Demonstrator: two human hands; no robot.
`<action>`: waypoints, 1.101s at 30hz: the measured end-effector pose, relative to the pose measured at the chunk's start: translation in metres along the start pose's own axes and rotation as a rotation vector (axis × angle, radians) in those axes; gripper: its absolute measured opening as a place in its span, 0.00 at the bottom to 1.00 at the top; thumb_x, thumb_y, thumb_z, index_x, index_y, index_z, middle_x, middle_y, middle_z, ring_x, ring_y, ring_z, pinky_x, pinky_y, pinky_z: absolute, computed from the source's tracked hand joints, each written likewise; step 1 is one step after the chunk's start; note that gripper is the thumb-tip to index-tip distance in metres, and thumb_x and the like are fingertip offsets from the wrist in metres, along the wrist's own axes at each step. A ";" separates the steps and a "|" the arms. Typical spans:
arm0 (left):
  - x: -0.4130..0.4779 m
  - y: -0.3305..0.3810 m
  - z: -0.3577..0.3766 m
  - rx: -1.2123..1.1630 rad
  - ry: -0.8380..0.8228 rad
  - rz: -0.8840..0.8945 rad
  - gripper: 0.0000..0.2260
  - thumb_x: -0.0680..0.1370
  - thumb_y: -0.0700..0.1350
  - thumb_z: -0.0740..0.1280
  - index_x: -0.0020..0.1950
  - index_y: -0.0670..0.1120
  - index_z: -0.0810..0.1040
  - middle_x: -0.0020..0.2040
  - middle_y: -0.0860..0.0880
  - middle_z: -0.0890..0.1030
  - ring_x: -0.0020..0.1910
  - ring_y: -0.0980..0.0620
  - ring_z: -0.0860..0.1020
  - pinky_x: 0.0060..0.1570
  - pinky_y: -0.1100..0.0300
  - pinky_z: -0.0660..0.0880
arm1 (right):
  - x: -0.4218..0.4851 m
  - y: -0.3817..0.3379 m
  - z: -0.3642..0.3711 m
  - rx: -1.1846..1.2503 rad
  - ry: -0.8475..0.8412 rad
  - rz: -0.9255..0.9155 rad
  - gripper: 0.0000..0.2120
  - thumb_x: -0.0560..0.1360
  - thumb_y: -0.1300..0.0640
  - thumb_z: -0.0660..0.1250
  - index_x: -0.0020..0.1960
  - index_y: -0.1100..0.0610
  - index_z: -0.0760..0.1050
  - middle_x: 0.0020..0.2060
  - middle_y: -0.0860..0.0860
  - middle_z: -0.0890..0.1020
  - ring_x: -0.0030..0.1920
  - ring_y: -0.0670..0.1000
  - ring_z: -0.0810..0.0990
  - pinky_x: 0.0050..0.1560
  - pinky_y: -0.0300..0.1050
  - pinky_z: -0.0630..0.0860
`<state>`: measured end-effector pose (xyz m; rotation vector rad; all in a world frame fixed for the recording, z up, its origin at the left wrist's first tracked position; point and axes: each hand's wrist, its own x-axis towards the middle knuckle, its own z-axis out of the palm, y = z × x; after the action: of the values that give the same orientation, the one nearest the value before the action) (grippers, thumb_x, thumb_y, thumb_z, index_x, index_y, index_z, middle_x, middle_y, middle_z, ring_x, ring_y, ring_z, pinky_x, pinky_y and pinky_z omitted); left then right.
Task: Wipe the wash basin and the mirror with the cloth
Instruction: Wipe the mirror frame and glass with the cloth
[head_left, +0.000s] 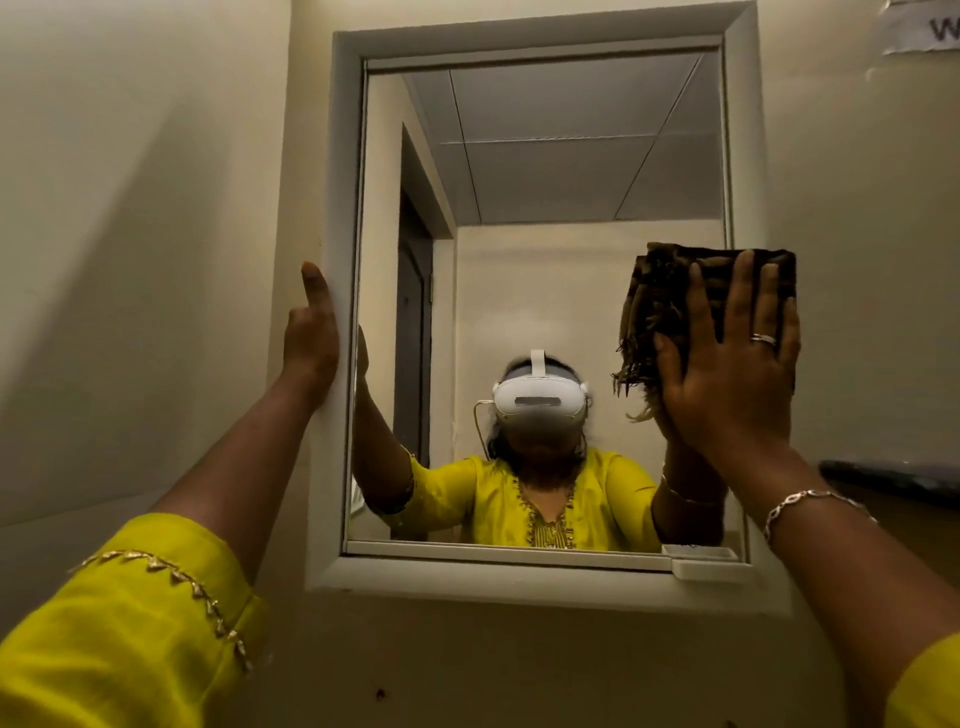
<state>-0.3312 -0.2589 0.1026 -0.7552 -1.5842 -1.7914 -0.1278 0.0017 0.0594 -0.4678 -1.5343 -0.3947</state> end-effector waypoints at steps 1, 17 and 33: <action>-0.001 0.001 0.000 -0.004 0.002 0.004 0.22 0.80 0.59 0.42 0.32 0.51 0.62 0.32 0.50 0.67 0.31 0.55 0.66 0.35 0.61 0.66 | -0.005 -0.002 0.001 -0.002 0.010 0.022 0.29 0.77 0.43 0.45 0.75 0.53 0.49 0.74 0.62 0.51 0.74 0.62 0.48 0.72 0.57 0.45; 0.012 -0.011 0.002 -0.040 0.005 -0.019 0.28 0.79 0.62 0.41 0.32 0.45 0.67 0.30 0.47 0.69 0.31 0.48 0.70 0.36 0.57 0.68 | -0.028 -0.082 0.013 0.066 0.016 0.133 0.30 0.78 0.44 0.46 0.76 0.57 0.47 0.74 0.65 0.50 0.74 0.64 0.47 0.72 0.59 0.43; 0.004 -0.004 0.000 -0.075 -0.003 -0.002 0.24 0.79 0.60 0.39 0.30 0.50 0.60 0.29 0.47 0.65 0.29 0.51 0.64 0.32 0.60 0.61 | -0.009 -0.219 0.033 0.169 -0.018 -0.090 0.31 0.75 0.44 0.48 0.75 0.57 0.52 0.73 0.64 0.54 0.74 0.63 0.50 0.71 0.60 0.45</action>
<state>-0.3365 -0.2586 0.1034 -0.7912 -1.5270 -1.8614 -0.2702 -0.1677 0.0591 -0.2718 -1.5949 -0.3279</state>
